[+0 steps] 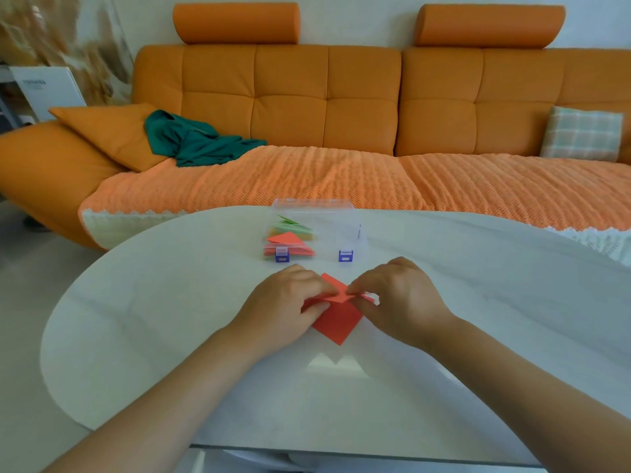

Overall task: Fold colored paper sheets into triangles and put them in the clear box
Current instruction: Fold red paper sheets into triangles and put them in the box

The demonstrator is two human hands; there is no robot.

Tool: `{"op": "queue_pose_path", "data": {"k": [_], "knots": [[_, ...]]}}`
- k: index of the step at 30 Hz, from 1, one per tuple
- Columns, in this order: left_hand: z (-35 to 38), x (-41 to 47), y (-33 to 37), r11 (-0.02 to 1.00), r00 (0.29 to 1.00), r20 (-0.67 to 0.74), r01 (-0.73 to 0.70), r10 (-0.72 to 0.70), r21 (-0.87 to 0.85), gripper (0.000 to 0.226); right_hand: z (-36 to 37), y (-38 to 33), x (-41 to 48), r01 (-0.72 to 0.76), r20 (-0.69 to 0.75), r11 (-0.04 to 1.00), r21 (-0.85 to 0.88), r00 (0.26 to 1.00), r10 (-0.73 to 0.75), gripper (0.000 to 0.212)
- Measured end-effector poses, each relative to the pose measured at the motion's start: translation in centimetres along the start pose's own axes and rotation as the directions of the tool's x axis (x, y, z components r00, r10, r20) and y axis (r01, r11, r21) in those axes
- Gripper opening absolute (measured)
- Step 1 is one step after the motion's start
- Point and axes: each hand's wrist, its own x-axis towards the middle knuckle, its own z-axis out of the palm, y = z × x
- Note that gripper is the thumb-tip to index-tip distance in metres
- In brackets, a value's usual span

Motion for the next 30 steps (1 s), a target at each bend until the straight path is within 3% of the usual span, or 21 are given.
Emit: {"op": "queue_pose_path", "data": {"k": [2, 4, 7, 10, 13, 15, 19, 21, 26, 30], "knots": [[0.2, 0.1, 0.8, 1.000, 1.000, 0.010, 0.019, -0.019, 0.006, 0.025, -1.1, -0.1, -0.2, -0.113, 0.130, 0.991, 0.065, 0.986, 0.104, 0.021], [0.7, 0.2, 1.1, 0.998, 0.998, 0.024, 0.065, -0.065, 0.010, 0.026, -2.5, 0.1, -0.5, -0.340, 0.301, 0.926, 0.167, 0.911, 0.281, 0.043], [1.3, 0.2, 1.5, 0.994, 0.994, -0.019, 0.104, -0.105, -0.037, 0.026, -3.9, 0.3, -0.4, -0.653, 0.440, 0.666, 0.360, 0.748, 0.496, 0.055], [1.3, 0.2, 2.4, 0.992, 0.994, -0.101, 0.036, -0.048, -0.125, 0.037, -4.4, 0.6, 0.0, -0.819, 0.498, 0.473, 0.326, 0.574, 0.650, 0.043], [1.5, 0.5, 3.0, 0.993, 0.985, -0.167, -0.068, 0.052, -0.093, 0.029, -4.5, 0.6, -0.1, -0.876, 0.613, 0.336, 0.347, 0.483, 0.625, 0.020], [1.8, 0.7, 2.9, 0.990, 0.983, -0.148, -0.118, 0.106, -0.074, 0.026, -4.8, 0.9, -0.2, -0.876, 0.628, 0.273, 0.399, 0.477, 0.614, 0.017], [2.2, 1.0, 3.1, 0.987, 0.987, -0.100, -0.132, 0.122, -0.091, 0.028, -5.2, 1.9, -0.3, -0.865, 0.654, 0.240, 0.441, 0.493, 0.574, 0.044], [2.2, 1.0, 3.5, 0.988, 0.991, -0.069, -0.119, 0.113, -0.101, 0.031, -5.3, 2.1, -0.6, -0.844, 0.670, 0.246, 0.476, 0.530, 0.520, 0.044], [2.2, 0.9, 4.6, 0.994, 0.997, 0.039, -0.065, 0.069, -0.088, 0.018, -5.3, 1.8, -0.9, -0.792, 0.550, 0.379, 0.479, 0.607, 0.573, 0.017], [2.4, 1.5, 5.3, 0.972, 0.994, 0.061, 0.101, -0.090, -0.214, 0.010, -5.2, 1.8, -1.0, -0.743, 0.439, 0.480, 0.466, 0.665, 0.604, 0.019]]}}
